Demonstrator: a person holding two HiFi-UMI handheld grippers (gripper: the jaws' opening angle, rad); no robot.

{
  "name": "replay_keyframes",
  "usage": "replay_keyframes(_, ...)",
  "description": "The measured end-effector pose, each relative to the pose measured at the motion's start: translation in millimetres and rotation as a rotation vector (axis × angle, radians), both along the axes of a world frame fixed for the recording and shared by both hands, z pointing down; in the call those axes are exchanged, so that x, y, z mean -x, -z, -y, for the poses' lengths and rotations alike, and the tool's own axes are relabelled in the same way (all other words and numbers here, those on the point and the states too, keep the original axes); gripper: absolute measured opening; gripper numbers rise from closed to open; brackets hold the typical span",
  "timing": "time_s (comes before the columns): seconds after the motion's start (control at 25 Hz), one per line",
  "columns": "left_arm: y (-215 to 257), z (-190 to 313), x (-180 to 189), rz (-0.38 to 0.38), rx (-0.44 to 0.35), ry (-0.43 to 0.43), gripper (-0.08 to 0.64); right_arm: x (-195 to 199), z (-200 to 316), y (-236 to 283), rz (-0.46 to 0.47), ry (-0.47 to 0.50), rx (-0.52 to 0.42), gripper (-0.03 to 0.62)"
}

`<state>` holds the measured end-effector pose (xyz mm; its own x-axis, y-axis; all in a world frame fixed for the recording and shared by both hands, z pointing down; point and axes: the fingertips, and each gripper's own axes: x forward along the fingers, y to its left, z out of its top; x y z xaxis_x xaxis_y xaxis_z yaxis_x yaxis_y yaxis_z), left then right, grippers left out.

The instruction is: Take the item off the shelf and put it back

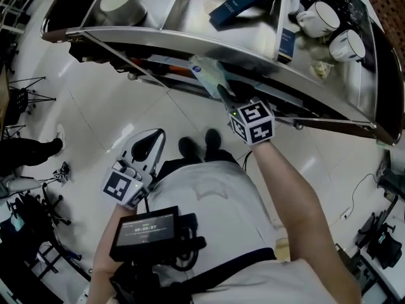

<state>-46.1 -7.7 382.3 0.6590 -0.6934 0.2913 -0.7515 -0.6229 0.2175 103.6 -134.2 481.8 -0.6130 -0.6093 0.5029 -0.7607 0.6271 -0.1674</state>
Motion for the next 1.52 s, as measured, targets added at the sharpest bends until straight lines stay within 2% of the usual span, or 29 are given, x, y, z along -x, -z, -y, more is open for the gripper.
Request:
replay_keyframes(0.24,13,-1,14,-0.005,-0.045,0.008,0.011,32,-39,38,0.052,0.116,-0.032,0.066)
replay_keyframes(0.44,30,3,34,-0.021,-0.036,0.07,0.012,66,-66,84,0.113,0.227,-0.072,0.064)
replay_keyframes(0.6,52,3,37,-0.001,-0.054,0.034,0.011,92,-80,123,0.16,0.304,-0.114,0.064)
replay_keyframes(0.76,68,2,46,-0.002,-0.073,0.038,0.011,113,-90,160,0.204,0.372,-0.159,0.064)
replay_keyframes(0.88,81,0,50,-0.014,-0.084,0.042,0.011,123,-92,181,0.249,0.397,-0.178,0.064)
replay_keyframes(1.16,103,-1,48,-0.008,-0.122,0.015,0.011,135,-99,207,0.262,0.438,-0.174,0.064)
replay_keyframes(1.52,102,0,50,-0.036,-0.13,-0.002,0.011,131,-95,205,0.262,0.412,-0.178,0.063)
